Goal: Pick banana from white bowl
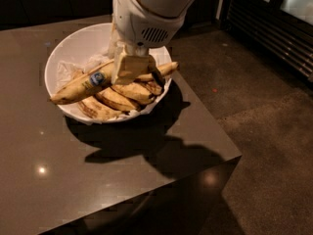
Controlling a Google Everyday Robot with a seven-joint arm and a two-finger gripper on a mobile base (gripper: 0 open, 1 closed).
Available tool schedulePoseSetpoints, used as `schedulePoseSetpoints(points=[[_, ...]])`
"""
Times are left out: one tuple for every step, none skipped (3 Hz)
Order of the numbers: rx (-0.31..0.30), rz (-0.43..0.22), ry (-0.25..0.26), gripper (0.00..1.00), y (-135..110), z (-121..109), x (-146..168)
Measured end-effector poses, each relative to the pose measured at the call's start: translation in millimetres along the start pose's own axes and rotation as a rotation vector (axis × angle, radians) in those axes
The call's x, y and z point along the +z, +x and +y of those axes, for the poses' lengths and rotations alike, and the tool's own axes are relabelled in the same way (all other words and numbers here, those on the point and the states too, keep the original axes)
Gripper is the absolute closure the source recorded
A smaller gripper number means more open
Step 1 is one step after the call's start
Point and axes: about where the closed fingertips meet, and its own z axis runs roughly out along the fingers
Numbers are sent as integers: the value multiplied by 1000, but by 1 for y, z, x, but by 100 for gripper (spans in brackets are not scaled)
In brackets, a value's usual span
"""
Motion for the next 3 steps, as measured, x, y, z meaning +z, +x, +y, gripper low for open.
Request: schedulePoseSetpoints(points=[[56, 19, 42, 100, -8, 18, -17], [89, 33, 71, 100, -16, 31, -29], [89, 33, 71, 100, -16, 31, -29]])
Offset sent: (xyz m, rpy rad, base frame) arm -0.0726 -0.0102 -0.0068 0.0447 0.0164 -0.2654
